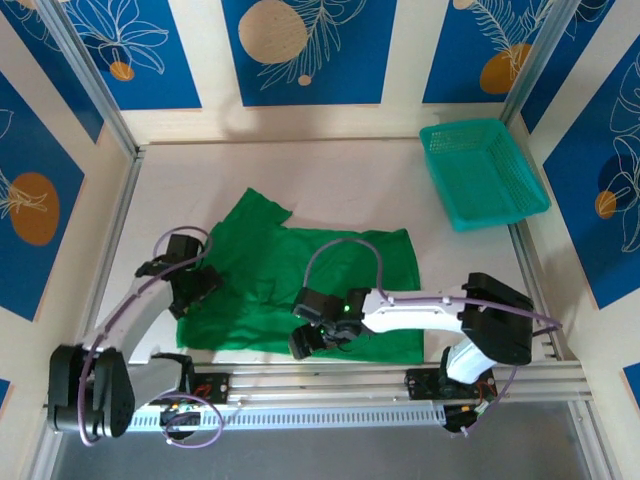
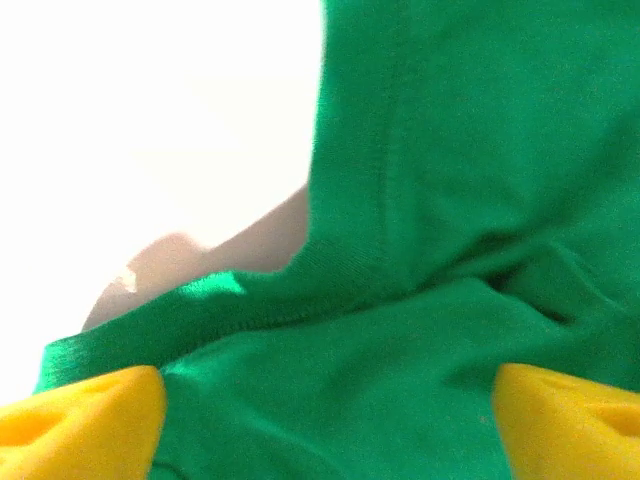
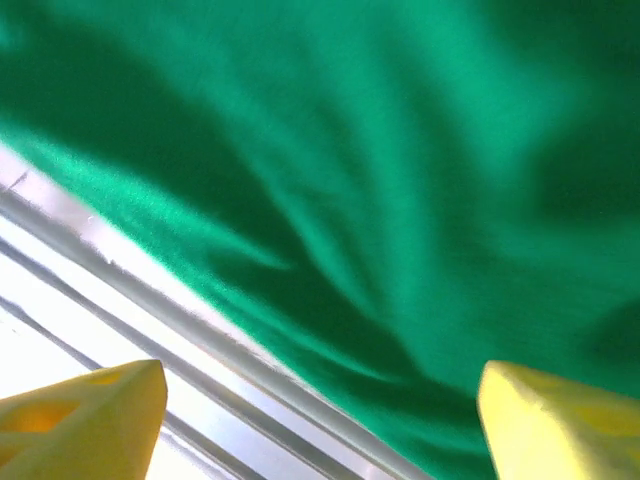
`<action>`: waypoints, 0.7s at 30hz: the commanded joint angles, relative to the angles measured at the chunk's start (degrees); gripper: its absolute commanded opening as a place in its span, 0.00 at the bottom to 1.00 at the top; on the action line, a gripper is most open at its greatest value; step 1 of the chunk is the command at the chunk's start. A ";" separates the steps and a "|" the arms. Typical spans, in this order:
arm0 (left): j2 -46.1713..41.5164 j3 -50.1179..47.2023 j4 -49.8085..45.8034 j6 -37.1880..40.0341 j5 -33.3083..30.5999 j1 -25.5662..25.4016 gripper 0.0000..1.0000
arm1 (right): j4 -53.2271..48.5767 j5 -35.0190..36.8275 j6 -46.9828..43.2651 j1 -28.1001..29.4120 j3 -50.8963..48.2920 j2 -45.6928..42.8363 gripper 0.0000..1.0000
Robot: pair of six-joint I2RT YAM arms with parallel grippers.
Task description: Fold the inside-out t-shirt
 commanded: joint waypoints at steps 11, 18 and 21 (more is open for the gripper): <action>25.90 36.84 8.50 21.83 17.90 -1.10 0.96 | -4.61 -1.67 -26.90 -49.69 5.19 -11.55 0.92; 53.74 61.64 0.71 36.28 23.37 -1.08 0.88 | -6.29 -16.53 -30.56 -66.82 12.73 -0.95 0.75; 61.22 68.29 -3.03 38.18 23.37 -1.12 0.88 | -5.19 -18.53 -32.27 -68.31 13.13 0.77 0.75</action>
